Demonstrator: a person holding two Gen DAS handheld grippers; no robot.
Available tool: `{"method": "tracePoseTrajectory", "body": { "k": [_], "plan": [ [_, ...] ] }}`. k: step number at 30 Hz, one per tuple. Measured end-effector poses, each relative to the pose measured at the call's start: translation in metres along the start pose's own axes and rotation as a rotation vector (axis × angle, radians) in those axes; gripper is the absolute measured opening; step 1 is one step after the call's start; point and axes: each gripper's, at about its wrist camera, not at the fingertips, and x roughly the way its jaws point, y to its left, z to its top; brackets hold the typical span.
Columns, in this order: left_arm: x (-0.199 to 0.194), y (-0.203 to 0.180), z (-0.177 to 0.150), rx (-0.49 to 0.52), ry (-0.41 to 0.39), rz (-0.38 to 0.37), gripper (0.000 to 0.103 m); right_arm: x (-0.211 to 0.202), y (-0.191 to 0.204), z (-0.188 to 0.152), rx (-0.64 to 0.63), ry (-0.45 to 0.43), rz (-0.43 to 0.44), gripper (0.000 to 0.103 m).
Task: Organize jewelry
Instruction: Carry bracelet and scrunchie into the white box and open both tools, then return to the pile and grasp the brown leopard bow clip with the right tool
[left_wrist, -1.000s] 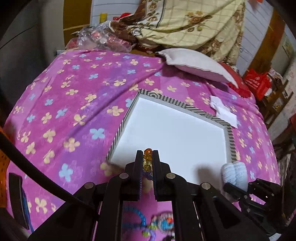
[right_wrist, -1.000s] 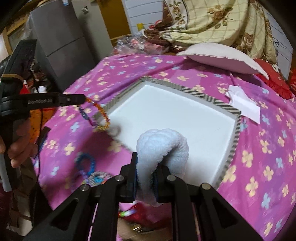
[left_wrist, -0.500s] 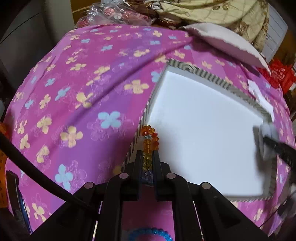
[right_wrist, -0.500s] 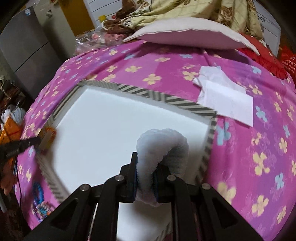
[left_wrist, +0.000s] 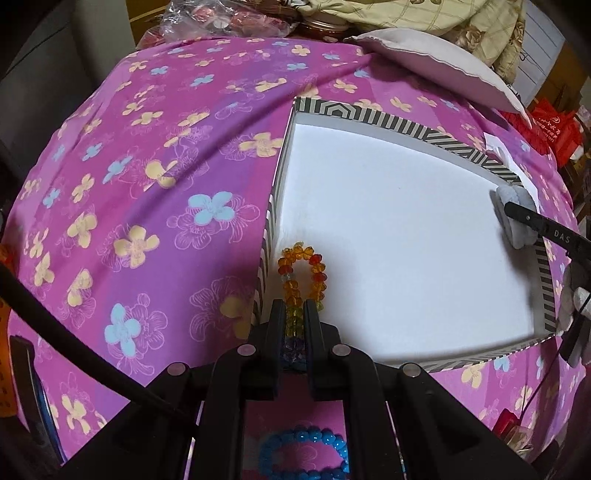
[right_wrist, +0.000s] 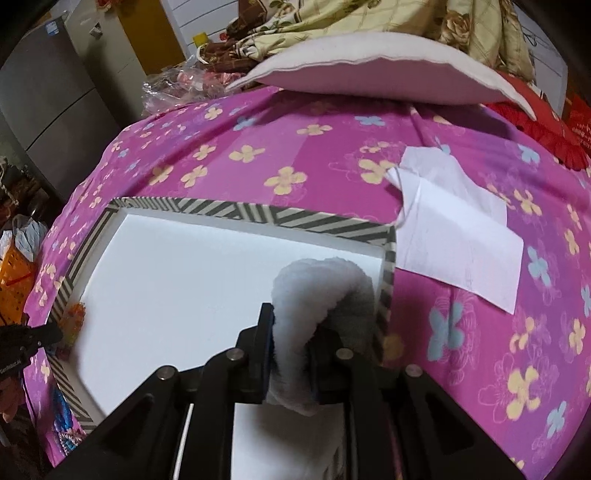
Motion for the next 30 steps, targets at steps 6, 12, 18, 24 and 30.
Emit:
{"method": "tracePoseTrajectory", "body": {
  "k": [6,12,18,24,30],
  "plan": [
    [-0.005,-0.003,-0.001,-0.009,-0.022,-0.015,0.026,-0.023,0.000,-0.012,0.012,-0.027,0.042,0.048],
    [-0.029,-0.012,-0.005,-0.011,-0.087,-0.046,0.039,-0.059,0.011,-0.033,0.004,-0.053,0.062,0.048],
    [-0.057,-0.017,-0.021,0.013,-0.148,-0.019,0.039,-0.110,0.039,-0.073,-0.029,-0.094,0.102,0.049],
    [-0.076,-0.017,-0.048,0.019,-0.181,0.020,0.039,-0.146,0.068,-0.117,-0.080,-0.105,0.098,0.052],
    [-0.092,-0.012,-0.078,0.003,-0.198,0.036,0.039,-0.169,0.086,-0.148,-0.086,-0.127,0.081,0.059]
  ]
}}
